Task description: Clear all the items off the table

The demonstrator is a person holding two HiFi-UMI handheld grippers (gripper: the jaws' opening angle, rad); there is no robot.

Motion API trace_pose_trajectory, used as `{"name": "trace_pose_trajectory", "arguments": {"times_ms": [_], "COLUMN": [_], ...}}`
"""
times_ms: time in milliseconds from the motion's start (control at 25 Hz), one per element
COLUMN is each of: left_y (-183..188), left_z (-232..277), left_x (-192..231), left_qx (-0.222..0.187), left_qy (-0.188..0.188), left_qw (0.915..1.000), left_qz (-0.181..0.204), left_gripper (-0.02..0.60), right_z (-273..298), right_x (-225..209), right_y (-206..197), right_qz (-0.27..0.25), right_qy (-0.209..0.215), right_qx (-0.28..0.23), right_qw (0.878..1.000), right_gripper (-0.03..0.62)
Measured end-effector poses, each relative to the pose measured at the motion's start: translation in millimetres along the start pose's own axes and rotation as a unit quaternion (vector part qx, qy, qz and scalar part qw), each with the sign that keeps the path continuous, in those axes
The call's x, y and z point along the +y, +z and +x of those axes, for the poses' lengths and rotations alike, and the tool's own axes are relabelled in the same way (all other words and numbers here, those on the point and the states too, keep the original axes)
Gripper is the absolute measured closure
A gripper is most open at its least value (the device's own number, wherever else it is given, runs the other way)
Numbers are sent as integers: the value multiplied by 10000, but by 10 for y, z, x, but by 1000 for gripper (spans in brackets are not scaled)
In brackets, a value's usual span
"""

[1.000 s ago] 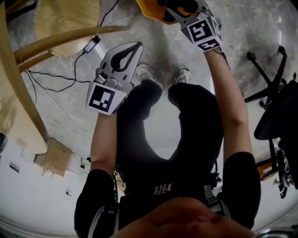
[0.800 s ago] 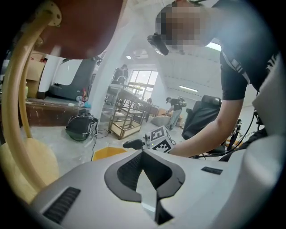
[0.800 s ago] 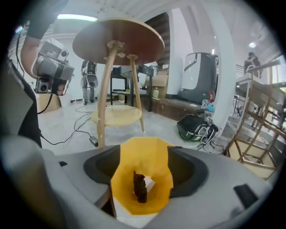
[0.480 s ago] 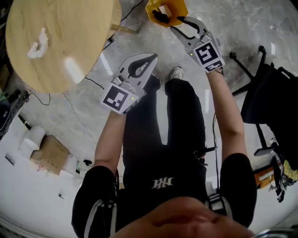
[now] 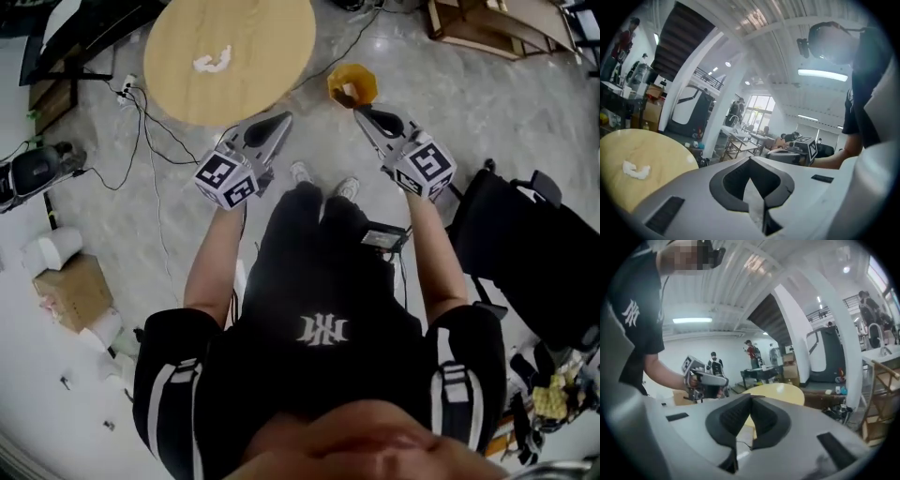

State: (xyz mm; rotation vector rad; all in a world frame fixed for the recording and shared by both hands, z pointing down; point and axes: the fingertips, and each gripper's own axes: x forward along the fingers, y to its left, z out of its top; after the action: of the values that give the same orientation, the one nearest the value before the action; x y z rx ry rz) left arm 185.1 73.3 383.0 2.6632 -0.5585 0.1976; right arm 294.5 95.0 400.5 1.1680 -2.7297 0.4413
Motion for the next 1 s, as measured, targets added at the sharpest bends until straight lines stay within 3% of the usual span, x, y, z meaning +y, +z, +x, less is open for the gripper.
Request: {"name": "trace_pose_trajectory", "arguments": {"times_ms": [160, 320, 520, 760, 1000], "left_y": [545, 840, 940, 1001, 1066], "left_z": [-533, -1152, -1722, -2162, -2428], "left_x": [88, 189, 390, 912, 1350], "left_qx": [-479, -699, -828, -904, -926], "left_qy": [435, 689, 591, 389, 449], "left_qw": [9975, 9945, 9944, 9947, 9936], "left_qz": [278, 365, 288, 288, 465], "left_gripper": [569, 569, 569, 569, 569], "right_z": [214, 548, 1044, 1776, 2389], "right_x": [509, 1015, 1508, 1763, 1951], "right_y": [595, 1073, 1412, 1549, 1497], "right_qz": [-385, -844, -1355, -1201, -1196], "right_qy": [799, 1114, 1143, 973, 918], "right_qx": [-406, -533, -567, -612, -392], "right_qw": [9952, 9888, 9825, 9861, 9878], "right_gripper": [592, 591, 591, 589, 589]}}
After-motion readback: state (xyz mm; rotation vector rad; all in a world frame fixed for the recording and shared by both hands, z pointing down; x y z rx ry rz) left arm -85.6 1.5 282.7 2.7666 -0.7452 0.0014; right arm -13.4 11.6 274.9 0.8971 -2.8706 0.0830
